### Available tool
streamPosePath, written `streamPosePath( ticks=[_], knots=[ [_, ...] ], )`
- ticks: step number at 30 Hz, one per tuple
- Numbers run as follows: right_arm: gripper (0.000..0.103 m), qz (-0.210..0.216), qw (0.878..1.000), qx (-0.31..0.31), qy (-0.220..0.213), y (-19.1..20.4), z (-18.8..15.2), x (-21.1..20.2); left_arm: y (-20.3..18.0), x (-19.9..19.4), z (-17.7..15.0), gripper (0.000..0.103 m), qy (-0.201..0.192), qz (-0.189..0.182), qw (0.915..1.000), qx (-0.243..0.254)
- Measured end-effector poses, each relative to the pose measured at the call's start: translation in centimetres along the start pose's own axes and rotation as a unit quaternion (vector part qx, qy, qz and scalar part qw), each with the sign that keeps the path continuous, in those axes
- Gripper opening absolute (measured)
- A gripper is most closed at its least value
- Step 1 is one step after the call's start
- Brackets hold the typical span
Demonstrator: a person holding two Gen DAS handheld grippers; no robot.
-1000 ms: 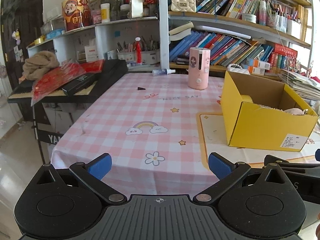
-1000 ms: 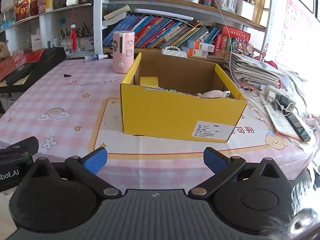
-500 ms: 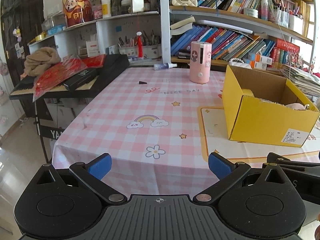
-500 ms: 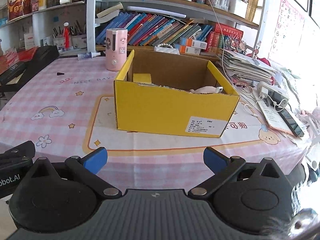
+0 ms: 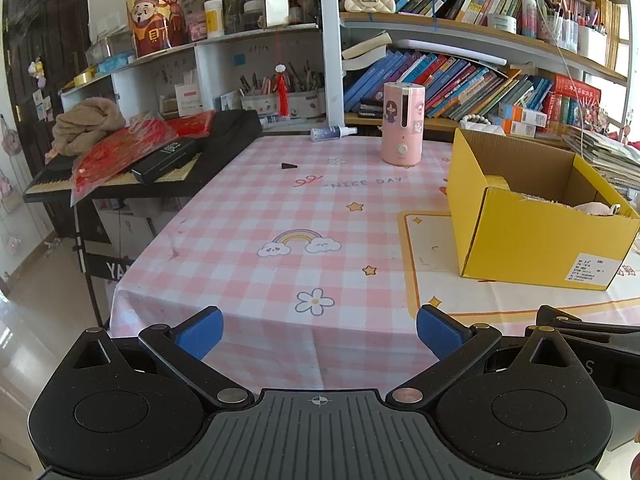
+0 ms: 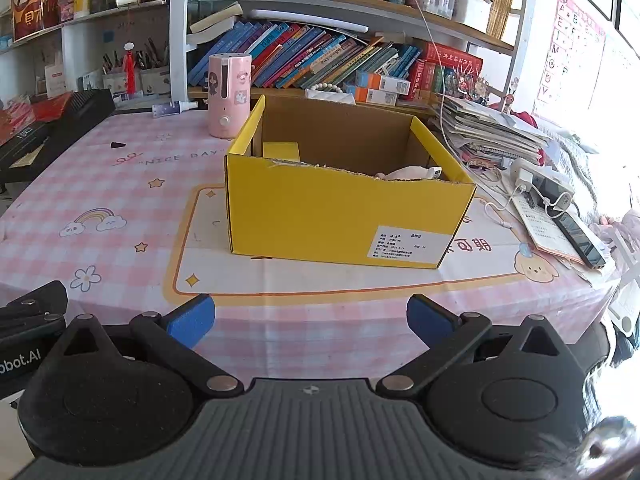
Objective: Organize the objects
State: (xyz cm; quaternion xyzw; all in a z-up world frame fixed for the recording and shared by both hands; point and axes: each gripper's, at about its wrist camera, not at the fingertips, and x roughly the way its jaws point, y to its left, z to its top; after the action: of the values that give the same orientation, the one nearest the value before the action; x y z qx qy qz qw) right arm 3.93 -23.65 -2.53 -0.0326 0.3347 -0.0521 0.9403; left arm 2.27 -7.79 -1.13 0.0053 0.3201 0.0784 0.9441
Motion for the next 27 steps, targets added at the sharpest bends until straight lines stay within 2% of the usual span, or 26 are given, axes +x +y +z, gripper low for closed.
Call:
streamPosePath(
  ticks=[27],
  knots=[
    [0.103, 0.003, 1.0, 0.0, 0.005, 0.2, -0.2, -0.2, 0.39, -0.16, -0.13, 0.103, 0.009, -0.005, 0.9999, -0.006]
  ],
)
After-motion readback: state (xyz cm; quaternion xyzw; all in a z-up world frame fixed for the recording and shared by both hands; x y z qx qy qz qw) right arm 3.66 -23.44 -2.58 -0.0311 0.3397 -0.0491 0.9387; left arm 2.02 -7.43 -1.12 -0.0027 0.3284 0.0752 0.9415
